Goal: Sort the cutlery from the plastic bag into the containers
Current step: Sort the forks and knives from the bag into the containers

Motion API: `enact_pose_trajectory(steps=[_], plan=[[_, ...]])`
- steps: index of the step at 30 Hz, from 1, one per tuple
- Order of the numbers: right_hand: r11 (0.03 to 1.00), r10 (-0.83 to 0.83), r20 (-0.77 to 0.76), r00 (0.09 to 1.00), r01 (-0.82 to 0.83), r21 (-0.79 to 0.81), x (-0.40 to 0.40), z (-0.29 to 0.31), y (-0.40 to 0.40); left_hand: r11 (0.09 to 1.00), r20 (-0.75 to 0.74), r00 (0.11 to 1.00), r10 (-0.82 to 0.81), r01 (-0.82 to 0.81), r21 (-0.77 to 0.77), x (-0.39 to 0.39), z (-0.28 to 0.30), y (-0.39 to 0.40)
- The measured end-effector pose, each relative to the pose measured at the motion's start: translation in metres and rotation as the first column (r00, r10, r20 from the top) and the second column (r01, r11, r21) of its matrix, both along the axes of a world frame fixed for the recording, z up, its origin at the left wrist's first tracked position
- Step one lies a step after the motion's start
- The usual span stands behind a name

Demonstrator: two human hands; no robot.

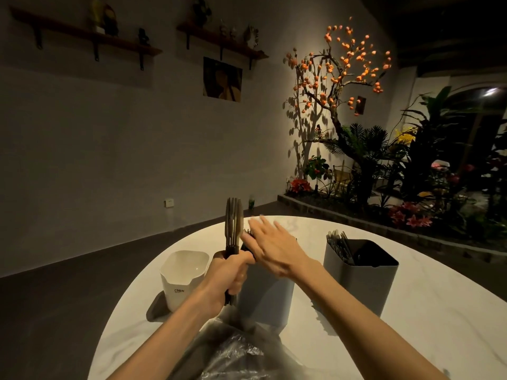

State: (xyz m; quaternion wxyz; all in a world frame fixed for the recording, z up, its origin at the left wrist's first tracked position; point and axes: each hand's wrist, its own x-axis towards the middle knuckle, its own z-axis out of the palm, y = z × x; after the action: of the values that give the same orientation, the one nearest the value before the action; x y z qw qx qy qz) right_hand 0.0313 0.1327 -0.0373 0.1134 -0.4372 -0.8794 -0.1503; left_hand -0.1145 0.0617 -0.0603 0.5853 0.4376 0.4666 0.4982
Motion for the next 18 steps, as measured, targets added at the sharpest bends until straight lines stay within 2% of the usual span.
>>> enact_pose_trajectory(steps=[1, 3, 5, 6, 7, 8, 9, 10, 11, 13, 15, 18], plan=[[0.999, 0.018, 0.054, 0.998, -0.017, -0.033, 0.001, -0.005, 0.000, 1.000, -0.018, 1.000, -0.012, 0.012, -0.003, 0.000, 0.000, -0.001], [0.993, 0.028, -0.009, 1.000, -0.029, -0.114, 0.006, -0.006, 0.000, 0.999, -0.047, 0.998, -0.052, 0.052, -0.003, 0.002, 0.001, -0.005], [0.977, 0.028, -0.200, 0.979, -0.069, -0.204, 0.007, 0.002, -0.006, 0.996, -0.065, 0.994, -0.090, 0.090, -0.004, 0.003, 0.005, -0.010], [0.962, 0.026, -0.399, 0.917, -0.132, -0.240, 0.006, 0.010, -0.013, 0.994, -0.077, 0.991, -0.108, 0.108, -0.003, 0.004, 0.009, -0.013], [0.934, -0.008, -0.650, 0.760, -0.227, -0.276, 0.005, 0.020, -0.023, 0.992, -0.085, 0.988, -0.129, 0.129, -0.003, 0.005, 0.013, -0.014], [0.886, -0.066, -0.851, 0.521, -0.362, -0.290, 0.005, 0.033, -0.034, 0.988, -0.098, 0.984, -0.151, 0.152, -0.006, 0.008, 0.017, -0.016], [0.817, -0.138, -0.942, 0.305, -0.504, -0.282, 0.006, 0.048, -0.045, 0.985, -0.115, 0.978, -0.172, 0.172, -0.009, 0.011, 0.023, -0.018], [0.723, -0.234, -0.958, 0.169, -0.629, -0.287, 0.009, 0.062, -0.056, 0.981, -0.140, 0.971, -0.195, 0.196, -0.008, 0.018, 0.027, -0.021], [0.655, -0.289, -0.946, 0.149, -0.689, -0.309, 0.011, 0.074, -0.066, 0.976, -0.172, 0.961, -0.216, 0.217, -0.012, 0.027, 0.033, -0.023], [0.639, -0.301, -0.934, 0.191, -0.687, -0.346, 0.014, 0.089, -0.086, 0.976, -0.297, 0.931, -0.213, 0.217, -0.021, 0.057, 0.047, -0.025], [0.710, -0.308, -0.942, 0.133, -0.627, -0.320, 0.026, 0.102, -0.094, 0.974, -0.411, 0.889, -0.202, 0.225, 0.009, 0.090, 0.061, -0.023], [0.871, -0.186, -0.982, 0.033, -0.457, -0.180, 0.065, 0.131, -0.093, 0.934, -0.412, 0.895, -0.172, 0.281, 0.220, 0.130, 0.079, -0.009]])
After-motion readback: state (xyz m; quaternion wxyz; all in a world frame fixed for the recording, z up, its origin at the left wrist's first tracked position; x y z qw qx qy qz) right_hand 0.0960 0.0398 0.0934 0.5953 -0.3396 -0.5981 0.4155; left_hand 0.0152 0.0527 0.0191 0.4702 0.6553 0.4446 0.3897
